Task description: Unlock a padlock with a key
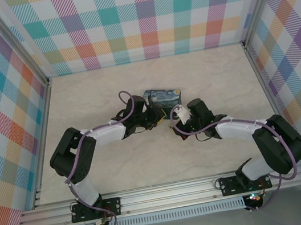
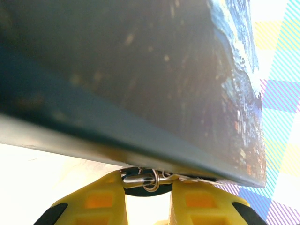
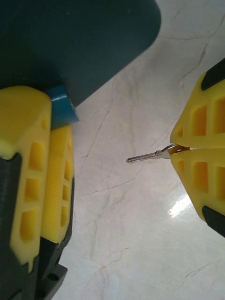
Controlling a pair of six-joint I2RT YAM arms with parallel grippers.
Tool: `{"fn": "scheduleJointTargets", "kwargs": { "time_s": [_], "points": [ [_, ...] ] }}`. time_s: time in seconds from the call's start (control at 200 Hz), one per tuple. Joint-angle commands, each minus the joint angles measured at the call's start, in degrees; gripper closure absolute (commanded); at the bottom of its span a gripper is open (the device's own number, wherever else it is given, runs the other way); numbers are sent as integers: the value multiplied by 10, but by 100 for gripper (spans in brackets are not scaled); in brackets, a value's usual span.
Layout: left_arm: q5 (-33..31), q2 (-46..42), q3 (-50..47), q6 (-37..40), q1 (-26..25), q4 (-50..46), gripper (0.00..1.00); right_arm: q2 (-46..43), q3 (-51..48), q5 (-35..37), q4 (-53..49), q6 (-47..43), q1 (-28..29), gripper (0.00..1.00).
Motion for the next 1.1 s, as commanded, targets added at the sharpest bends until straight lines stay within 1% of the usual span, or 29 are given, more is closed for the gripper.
{"fn": "scheduleJointTargets", "kwargs": {
  "time_s": [0.0, 0.405, 0.755, 1.095],
  "points": [
    [31, -20, 21, -12, -6, 3, 95, 8, 19, 18, -5, -40, 1, 100],
    [32, -22, 16, -7, -6, -3, 96, 19, 25, 54, 18, -44, -14, 100],
    [38, -27, 13, -8, -6, -1, 96, 37, 34, 38, 37, -36, -22, 100],
    [39, -28, 11, -9, -6, 0, 96, 41, 44, 7, 57, -31, -23, 100]
  ]
}}
